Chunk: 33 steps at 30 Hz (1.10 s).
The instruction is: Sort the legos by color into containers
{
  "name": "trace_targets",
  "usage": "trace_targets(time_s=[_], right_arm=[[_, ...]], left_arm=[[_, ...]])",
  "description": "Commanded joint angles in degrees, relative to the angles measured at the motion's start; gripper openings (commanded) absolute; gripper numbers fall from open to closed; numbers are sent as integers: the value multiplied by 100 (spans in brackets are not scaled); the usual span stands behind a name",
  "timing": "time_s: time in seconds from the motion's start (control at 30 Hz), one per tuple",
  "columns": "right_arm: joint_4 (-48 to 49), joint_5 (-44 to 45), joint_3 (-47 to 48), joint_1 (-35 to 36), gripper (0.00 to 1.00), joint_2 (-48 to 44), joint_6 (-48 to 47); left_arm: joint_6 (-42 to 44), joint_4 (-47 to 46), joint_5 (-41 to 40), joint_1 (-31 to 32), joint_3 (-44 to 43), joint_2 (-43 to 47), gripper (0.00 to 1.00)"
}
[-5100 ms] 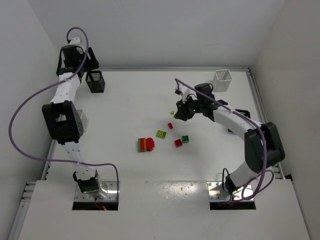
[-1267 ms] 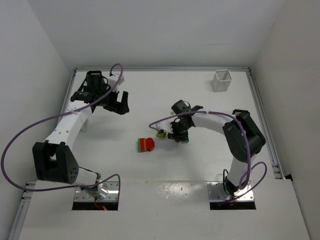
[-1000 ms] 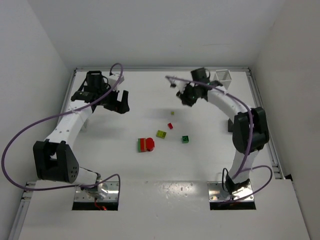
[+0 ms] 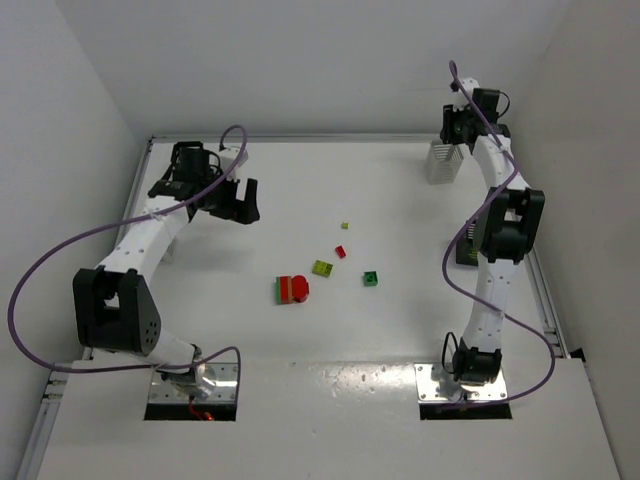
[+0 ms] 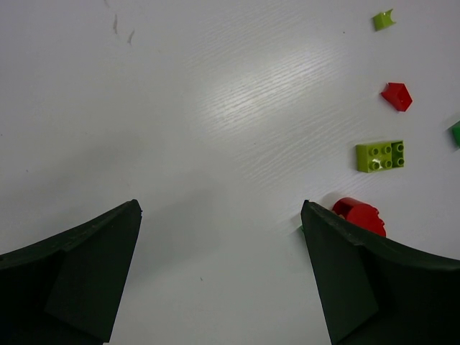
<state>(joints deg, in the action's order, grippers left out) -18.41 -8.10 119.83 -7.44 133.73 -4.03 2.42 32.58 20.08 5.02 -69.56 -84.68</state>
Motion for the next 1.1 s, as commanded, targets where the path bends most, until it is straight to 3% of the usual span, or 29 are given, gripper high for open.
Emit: trace_targets(time_s=[0.0, 0.2, 0.33, 0.5, 0.67, 0.73, 0.83, 0.93, 1.07], right_arm=[[233, -121, 182, -56, 26, -23, 131], [119, -122, 58, -108, 49, -75, 184], [66, -236, -82, -108, 56, -330, 131], [-364, -1096, -556, -108, 56, -944, -194], [-392, -1959, -2479, 269, 56, -2815, -1222], [-391, -1959, -3043, 349, 56, -3203, -1223], [-470, -1880, -3562, 270, 56, -3765, -802], [-767, -1513, -4028, 94, 56, -4179, -135], [-1164, -1134, -4396, -47, 56, -4425, 156]], left_arm=[[-57, -138, 5, -71, -190, -57, 100], [-57, -138, 5, -71, -295, -110, 100], [-57, -138, -48, -71, -295, -110, 100], [65, -138, -109, -71, -234, 188, 100], [696, 55, 65, -71, -23, 540, 100], [927, 319, 339, 182, -23, 602, 100], [1182, 319, 164, 1069, -75, 602, 100], [1182, 250, -21, 2324, -618, -45, 100], [1130, -92, -144, 3205, -1015, -653, 98]])
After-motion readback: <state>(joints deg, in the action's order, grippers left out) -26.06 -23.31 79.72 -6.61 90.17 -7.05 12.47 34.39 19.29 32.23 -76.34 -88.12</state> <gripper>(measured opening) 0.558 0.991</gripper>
